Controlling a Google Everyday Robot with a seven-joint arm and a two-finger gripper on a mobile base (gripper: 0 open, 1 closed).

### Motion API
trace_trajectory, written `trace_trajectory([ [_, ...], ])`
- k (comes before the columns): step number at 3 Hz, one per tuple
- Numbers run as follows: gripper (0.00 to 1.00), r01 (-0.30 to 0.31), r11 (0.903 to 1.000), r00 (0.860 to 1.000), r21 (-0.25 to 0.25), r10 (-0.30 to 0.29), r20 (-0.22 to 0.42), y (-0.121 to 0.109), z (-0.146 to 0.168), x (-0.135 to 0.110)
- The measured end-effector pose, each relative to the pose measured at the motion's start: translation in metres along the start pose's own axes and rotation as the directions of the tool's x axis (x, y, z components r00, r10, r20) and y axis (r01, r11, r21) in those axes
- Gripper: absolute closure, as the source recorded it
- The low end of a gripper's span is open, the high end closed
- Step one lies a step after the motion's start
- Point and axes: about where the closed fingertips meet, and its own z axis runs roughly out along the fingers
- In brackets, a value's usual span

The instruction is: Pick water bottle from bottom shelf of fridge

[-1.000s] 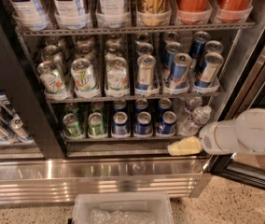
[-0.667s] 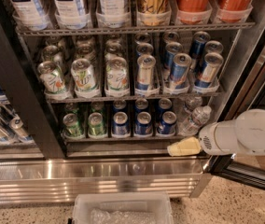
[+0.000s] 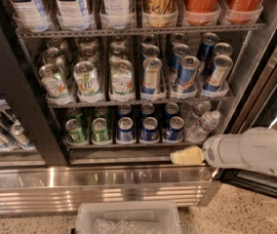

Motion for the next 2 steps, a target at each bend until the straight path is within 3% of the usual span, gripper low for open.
trace_trajectory([
  [1,0.03,-0.002,1.0,1.0,0.0,0.002,0.001,-0.0002,-0.0004,-0.0019],
  [2,0.22,-0.018,0.9998,1.0,-0.005,0.018,-0.001,0.0006,0.0015,0.0004],
])
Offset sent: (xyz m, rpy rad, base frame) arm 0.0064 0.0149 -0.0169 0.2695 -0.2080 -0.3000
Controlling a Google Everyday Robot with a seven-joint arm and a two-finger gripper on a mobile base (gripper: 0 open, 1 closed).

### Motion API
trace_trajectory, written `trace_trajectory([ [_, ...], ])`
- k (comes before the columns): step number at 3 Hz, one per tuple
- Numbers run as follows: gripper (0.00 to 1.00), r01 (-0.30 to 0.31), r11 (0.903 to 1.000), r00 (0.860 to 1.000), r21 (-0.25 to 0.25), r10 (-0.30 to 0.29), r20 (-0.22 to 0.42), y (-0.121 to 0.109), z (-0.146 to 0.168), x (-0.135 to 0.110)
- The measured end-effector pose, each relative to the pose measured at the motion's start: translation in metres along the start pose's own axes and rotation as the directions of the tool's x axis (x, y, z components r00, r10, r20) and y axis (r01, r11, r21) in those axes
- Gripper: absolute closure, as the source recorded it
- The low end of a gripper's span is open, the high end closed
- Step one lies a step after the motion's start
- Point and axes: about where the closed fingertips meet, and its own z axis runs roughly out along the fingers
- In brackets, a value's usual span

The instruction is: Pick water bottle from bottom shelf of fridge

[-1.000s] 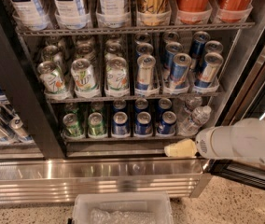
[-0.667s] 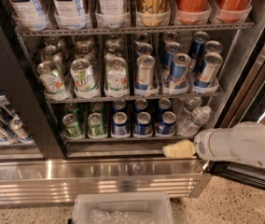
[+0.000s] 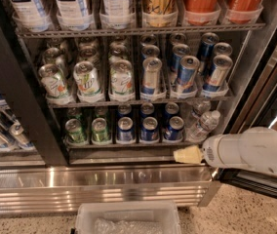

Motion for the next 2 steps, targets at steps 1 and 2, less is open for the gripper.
trace_trajectory([
  [1,0.3,-0.001,1.0,1.0,0.0,0.001,0.001,-0.0003,-0.0003,-0.0019],
  [2,0.38,-0.015,0.9999,1.0,-0.004,0.015,-0.001,0.0002,0.0013,-0.0005],
])
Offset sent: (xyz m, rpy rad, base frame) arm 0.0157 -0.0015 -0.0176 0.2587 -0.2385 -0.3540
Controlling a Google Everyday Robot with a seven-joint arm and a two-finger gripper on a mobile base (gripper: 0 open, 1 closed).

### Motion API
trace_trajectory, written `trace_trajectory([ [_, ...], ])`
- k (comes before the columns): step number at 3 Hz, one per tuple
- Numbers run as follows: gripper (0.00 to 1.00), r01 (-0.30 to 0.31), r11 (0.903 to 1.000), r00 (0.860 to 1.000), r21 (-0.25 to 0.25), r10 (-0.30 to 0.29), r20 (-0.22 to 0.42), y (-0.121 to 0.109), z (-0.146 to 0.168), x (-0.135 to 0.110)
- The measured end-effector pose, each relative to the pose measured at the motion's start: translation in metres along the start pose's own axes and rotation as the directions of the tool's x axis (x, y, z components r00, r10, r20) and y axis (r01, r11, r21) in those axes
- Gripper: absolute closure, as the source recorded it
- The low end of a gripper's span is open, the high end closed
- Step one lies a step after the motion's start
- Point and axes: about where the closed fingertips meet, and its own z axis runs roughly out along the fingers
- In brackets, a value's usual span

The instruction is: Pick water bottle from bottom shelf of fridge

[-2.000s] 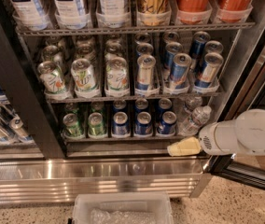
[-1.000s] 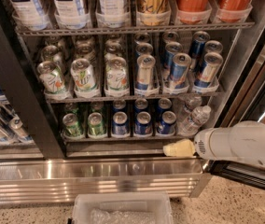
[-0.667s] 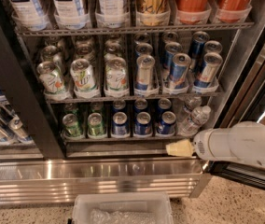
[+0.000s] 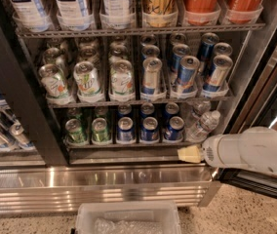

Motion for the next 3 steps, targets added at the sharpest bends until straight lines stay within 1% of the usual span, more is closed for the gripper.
trace_trajectory([
  [1,0.27,-0.002,1.0,1.0,0.0,0.002,0.0,-0.0002,-0.0002,-0.0017],
  [3,0.28,-0.014,0.9999,1.0,-0.004,0.014,-0.001,-0.0002,0.0013,-0.0027],
])
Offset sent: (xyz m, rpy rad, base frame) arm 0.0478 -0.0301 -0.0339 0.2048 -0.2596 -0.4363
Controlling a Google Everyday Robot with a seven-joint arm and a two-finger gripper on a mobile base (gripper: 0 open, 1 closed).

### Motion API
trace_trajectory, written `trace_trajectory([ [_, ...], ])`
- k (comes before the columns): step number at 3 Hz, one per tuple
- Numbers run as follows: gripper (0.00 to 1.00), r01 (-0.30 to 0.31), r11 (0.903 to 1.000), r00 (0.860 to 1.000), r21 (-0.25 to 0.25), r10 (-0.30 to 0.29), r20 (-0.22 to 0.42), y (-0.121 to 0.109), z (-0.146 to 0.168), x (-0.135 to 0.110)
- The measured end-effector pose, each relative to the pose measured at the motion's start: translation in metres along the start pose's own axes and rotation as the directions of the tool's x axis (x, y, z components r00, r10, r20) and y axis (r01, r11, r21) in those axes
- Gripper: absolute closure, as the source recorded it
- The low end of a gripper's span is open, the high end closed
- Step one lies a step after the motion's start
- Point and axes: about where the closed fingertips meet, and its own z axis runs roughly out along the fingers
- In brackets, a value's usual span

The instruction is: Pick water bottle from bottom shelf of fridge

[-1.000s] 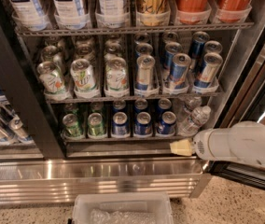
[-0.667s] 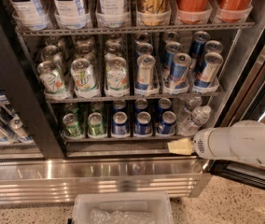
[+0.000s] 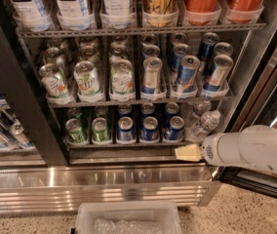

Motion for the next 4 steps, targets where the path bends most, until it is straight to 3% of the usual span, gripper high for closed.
trace_trajectory([
  [3,0.29,-0.006,1.0,1.0,-0.001,0.006,-0.001,-0.001,0.0009,-0.0043],
  [4,0.22,-0.009,1.0,1.0,0.001,0.009,-0.006,-0.0029,0.0039,-0.0033],
])
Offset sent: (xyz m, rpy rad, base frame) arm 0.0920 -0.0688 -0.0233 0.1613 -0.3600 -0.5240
